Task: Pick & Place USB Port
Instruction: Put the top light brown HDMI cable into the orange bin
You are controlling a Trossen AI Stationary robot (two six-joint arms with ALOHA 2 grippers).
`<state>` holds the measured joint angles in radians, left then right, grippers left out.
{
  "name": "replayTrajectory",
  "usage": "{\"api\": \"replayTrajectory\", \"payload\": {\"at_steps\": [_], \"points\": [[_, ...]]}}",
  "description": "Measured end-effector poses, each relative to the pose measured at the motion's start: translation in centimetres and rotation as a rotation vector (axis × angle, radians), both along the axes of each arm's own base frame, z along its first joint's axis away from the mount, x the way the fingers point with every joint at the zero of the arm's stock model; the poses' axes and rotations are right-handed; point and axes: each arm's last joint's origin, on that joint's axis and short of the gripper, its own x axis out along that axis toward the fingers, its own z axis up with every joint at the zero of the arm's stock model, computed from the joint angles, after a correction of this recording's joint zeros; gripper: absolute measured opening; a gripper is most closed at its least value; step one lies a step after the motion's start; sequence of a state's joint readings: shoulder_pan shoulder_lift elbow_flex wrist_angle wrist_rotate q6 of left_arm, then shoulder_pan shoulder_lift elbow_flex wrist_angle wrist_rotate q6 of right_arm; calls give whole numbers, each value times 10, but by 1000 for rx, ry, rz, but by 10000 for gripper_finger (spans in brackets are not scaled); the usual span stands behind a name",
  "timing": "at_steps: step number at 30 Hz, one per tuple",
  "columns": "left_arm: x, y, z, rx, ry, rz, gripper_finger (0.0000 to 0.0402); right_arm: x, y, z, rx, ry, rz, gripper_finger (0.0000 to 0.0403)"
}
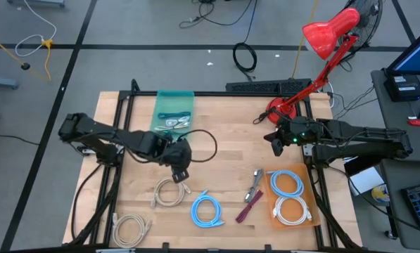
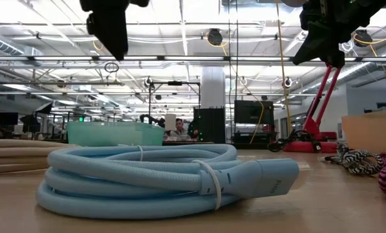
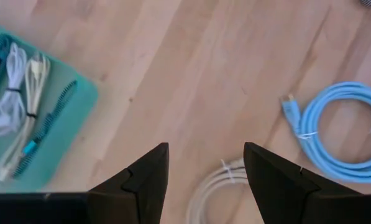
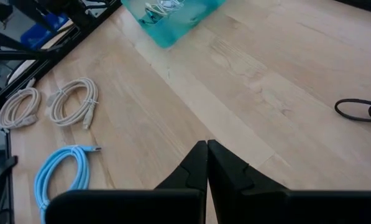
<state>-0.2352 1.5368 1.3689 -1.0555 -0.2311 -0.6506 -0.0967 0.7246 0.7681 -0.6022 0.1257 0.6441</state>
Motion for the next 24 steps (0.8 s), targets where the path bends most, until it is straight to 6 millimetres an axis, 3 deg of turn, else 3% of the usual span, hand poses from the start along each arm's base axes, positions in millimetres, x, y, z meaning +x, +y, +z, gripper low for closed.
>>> {"api": "replayTrajectory", "payload": {"at_steps": [6, 13, 18, 24], "points": [[-8, -23, -8, -32, 14, 65, 212, 0, 0, 0, 0, 0, 2, 0], [-34, -42, -57, -54, 147, 218, 212, 0, 0, 0, -5, 2, 12, 0], [-52, -44, -85, -32, 210, 346, 212, 0, 0, 0, -10, 3, 9, 0], [-60, -45, -119, -109, 187, 387, 212, 0, 0, 0, -7, 2, 7, 0]]}}
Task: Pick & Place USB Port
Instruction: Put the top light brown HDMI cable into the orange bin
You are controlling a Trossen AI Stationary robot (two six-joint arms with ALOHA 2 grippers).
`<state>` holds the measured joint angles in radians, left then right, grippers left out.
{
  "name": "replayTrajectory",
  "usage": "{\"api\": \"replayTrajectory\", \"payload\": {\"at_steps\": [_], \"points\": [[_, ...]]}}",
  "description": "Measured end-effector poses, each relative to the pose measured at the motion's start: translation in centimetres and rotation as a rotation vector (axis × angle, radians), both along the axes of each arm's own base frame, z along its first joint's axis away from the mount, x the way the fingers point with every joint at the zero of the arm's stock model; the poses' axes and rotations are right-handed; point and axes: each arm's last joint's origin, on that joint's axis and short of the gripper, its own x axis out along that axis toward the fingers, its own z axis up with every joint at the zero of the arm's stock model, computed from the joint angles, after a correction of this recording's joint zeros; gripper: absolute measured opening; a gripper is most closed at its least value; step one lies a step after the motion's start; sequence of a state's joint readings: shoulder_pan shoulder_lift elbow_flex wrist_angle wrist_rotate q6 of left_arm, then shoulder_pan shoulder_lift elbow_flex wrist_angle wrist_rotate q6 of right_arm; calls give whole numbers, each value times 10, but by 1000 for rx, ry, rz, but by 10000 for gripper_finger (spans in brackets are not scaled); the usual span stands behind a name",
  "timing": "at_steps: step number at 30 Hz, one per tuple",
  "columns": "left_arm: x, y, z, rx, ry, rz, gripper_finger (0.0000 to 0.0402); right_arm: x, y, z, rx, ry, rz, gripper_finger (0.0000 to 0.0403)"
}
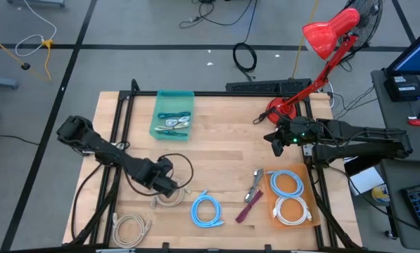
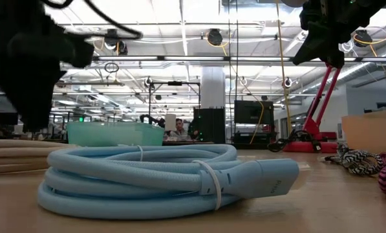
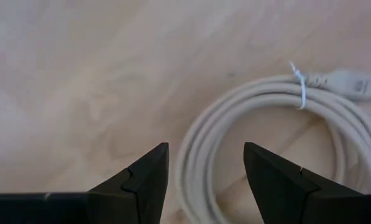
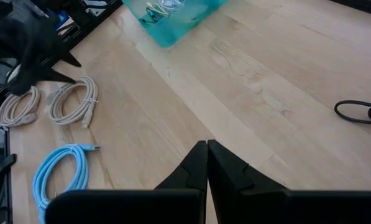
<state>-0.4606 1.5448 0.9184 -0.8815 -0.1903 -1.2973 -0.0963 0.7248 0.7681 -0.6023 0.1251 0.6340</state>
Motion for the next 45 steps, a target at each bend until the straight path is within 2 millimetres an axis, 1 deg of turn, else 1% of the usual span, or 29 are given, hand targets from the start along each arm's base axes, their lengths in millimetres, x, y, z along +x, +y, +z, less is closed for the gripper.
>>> {"api": "replayTrajectory", "payload": {"at_steps": [3, 8, 13, 17, 18, 20, 27, 28, 29, 45], "points": [[-5, 1, -14, -36, -3, 16, 212, 0, 0, 0, 5, -1, -3, 0], [-14, 8, -25, -7, 53, 29, 212, 0, 0, 0, 6, -2, -5, 0], [-14, 10, -28, -20, 51, 10, 212, 0, 0, 0, 7, -2, -6, 0], [-12, 13, -28, -22, 44, 29, 209, 0, 0, 0, 9, -3, -9, 0], [-11, 15, -28, -21, 43, 31, 203, 0, 0, 0, 11, -4, -11, 0], [-10, 17, -28, -20, 41, 23, 179, 0, 0, 0, 11, -4, -12, 0], [-5, 20, -28, -40, 28, -45, 42, 0, 0, 0, 17, -5, -18, 0], [-5, 20, -28, -42, 29, -46, 25, 0, 0, 0, 19, -6, -19, 0], [-5, 20, -28, -42, 29, -47, 16, 0, 0, 0, 19, -6, -19, 0], [-5, 22, -28, -35, 30, -31, 9, 0, 0, 0, 25, -8, -24, 0]]}}
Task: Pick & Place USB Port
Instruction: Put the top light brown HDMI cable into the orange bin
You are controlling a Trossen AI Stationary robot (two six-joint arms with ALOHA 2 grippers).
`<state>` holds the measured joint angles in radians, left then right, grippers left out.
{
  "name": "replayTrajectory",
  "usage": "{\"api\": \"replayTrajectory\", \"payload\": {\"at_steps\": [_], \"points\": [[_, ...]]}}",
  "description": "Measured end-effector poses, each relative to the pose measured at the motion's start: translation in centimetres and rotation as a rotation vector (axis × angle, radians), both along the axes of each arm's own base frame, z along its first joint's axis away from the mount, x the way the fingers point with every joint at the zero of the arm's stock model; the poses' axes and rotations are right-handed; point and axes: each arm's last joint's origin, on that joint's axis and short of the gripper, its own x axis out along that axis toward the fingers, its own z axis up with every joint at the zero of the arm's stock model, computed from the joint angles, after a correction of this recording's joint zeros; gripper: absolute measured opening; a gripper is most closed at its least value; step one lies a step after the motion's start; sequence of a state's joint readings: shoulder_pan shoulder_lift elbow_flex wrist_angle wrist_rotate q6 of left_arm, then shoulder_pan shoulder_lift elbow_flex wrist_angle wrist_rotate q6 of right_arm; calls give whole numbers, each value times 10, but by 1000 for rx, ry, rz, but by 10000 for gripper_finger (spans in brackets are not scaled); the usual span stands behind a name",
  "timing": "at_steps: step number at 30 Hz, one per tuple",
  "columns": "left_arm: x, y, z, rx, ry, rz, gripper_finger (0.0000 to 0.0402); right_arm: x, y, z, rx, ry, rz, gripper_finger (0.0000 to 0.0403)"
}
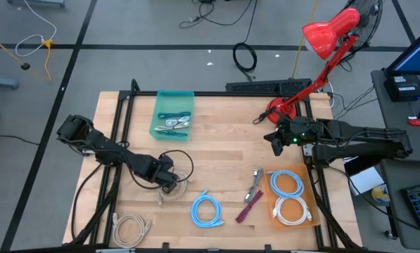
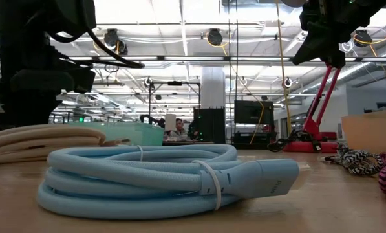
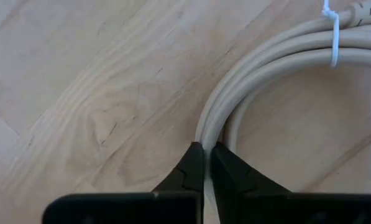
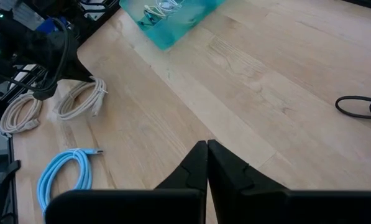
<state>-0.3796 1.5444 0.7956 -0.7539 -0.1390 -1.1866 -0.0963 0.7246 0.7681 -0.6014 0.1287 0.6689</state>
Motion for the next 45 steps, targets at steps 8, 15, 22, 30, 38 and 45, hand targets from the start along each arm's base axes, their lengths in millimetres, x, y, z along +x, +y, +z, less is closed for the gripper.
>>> {"api": "replayTrajectory", "payload": {"at_steps": [8, 15, 22, 30, 38, 45], "points": [[1, 5, 3, 1, -16, 16, 9, 0, 0, 0, 0, 0, 0, 0], [11, 13, 31, 22, -130, -9, 9, 0, 0, 0, 0, 0, 0, 0], [36, 25, 73, 43, -241, -122, 9, 1, 0, 1, 1, -9, 2, 0], [64, 45, 137, 181, -424, -190, 9, 10, 2, 16, 102, -208, 45, 0], [74, 70, 179, 283, -512, -228, 9, 28, 3, 31, 235, -419, 71, 37], [80, 91, 190, 311, -484, -201, 8, 56, 3, 31, 334, -515, 88, 126]]}}
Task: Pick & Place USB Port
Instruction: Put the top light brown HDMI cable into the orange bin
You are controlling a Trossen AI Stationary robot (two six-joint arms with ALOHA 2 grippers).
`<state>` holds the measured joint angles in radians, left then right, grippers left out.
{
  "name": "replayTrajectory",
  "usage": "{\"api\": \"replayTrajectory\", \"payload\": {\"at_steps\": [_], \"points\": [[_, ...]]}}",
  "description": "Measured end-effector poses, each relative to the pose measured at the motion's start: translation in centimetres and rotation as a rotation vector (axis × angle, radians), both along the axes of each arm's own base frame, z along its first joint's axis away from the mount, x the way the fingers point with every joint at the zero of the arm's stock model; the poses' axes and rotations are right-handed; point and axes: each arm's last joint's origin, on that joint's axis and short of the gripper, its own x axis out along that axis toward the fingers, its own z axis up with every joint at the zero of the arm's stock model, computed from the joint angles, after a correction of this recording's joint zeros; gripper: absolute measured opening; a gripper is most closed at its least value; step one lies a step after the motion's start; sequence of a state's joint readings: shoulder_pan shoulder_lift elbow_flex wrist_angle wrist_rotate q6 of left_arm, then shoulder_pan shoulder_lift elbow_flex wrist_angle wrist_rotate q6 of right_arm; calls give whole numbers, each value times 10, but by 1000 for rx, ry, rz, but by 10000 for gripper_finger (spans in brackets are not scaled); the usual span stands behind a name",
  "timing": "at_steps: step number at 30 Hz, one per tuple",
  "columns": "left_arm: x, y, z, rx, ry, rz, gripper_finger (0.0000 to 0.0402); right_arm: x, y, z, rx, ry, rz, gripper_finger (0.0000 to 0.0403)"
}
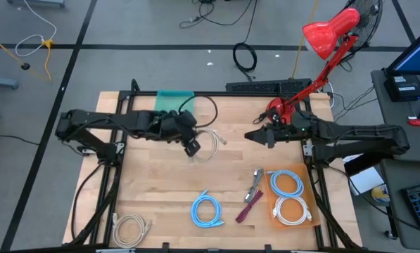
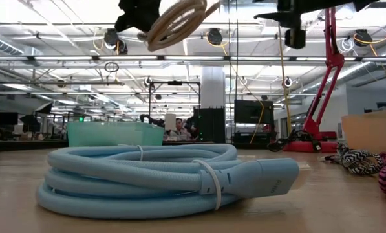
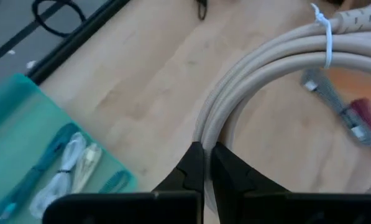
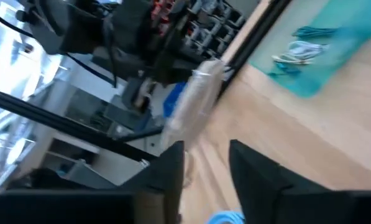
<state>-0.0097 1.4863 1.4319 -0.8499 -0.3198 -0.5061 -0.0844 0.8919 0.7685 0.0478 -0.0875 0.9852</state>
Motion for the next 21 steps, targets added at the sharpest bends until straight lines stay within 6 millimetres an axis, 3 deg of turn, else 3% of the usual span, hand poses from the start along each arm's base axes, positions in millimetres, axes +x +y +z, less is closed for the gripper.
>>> {"api": "replayTrajectory", "payload": {"at_steps": [7, 13, 21], "points": [[38, 5, 12, 127, 146, -50, 8, 25, 3, -13, 49, 19, 11, 190], [70, 1, 14, 188, 265, -154, 8, 30, 3, -12, 36, -14, 33, 194], [87, -7, 17, 221, 267, -244, 8, 29, 3, -14, 26, 11, 37, 194]]}}
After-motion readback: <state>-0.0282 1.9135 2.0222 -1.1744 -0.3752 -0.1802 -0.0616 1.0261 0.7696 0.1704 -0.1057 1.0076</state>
